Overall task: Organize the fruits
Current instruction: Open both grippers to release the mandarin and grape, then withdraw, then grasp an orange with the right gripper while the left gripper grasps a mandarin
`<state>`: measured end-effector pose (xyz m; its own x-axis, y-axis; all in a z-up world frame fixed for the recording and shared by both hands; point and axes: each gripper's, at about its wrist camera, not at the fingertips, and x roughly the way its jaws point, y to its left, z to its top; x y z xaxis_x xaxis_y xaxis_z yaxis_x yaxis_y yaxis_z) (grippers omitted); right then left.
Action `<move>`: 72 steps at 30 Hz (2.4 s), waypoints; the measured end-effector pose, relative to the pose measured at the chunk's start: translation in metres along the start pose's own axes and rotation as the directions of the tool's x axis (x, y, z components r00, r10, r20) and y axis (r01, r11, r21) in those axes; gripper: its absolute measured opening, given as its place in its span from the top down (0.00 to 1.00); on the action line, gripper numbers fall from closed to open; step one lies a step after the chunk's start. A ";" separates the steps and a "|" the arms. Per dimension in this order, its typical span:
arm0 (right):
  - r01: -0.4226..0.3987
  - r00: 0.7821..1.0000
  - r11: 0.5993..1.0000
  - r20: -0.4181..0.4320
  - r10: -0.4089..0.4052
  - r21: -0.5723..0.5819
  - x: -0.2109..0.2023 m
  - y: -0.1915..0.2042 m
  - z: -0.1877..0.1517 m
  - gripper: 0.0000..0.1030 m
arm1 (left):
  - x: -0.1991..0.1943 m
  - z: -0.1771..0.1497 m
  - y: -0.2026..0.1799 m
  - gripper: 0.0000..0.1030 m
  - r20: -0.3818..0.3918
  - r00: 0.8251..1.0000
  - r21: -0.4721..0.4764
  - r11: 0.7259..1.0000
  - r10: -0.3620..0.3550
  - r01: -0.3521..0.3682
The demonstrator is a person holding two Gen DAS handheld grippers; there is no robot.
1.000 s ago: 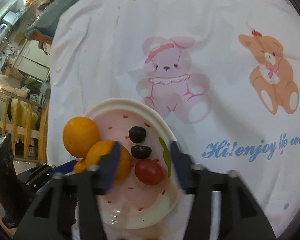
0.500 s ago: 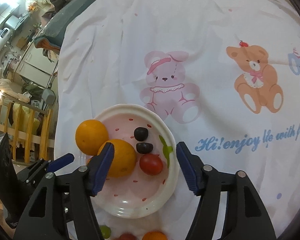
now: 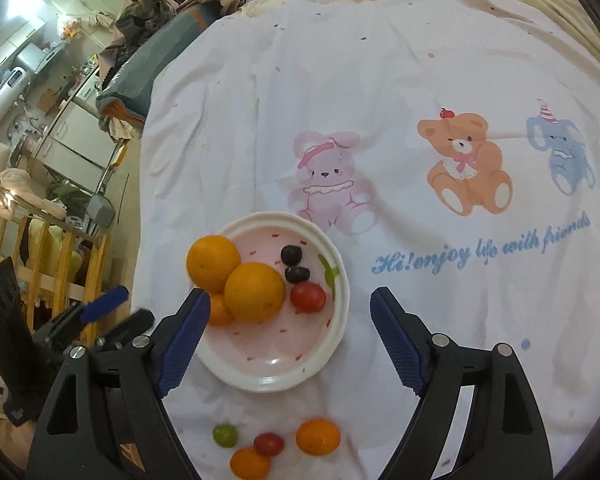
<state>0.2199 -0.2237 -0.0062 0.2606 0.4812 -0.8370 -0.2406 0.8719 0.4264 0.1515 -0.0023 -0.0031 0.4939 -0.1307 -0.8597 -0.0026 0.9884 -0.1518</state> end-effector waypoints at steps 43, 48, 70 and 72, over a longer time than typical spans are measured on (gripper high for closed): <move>0.028 0.985 0.992 -0.173 -0.006 0.122 0.033 -0.033 -0.110 0.16 | -0.002 -0.068 -0.005 0.20 -0.081 0.996 -0.014 0.999 0.048 -0.050; 0.067 0.964 0.996 -0.260 -0.050 0.055 0.060 -0.027 -0.119 0.18 | 0.002 -0.068 -0.003 0.20 -0.096 0.994 -0.017 0.999 0.042 -0.044; 0.017 0.974 0.998 -0.225 -0.032 -0.066 0.042 -0.018 -0.130 0.58 | -0.005 -0.090 -0.012 0.20 -0.173 0.985 -0.055 0.998 -0.001 -0.008; -0.001 0.984 0.999 -0.178 -0.007 -0.043 0.027 -0.021 -0.127 0.58 | -0.009 -0.102 -0.019 0.20 -0.191 0.981 -0.098 0.995 -0.014 -0.005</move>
<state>0.1130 -0.2407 -0.0814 0.0915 0.4517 -0.8875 -0.2811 0.8667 0.4121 0.0582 -0.0281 -0.0423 0.3182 -0.1572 -0.9349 -0.0903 0.9767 -0.1949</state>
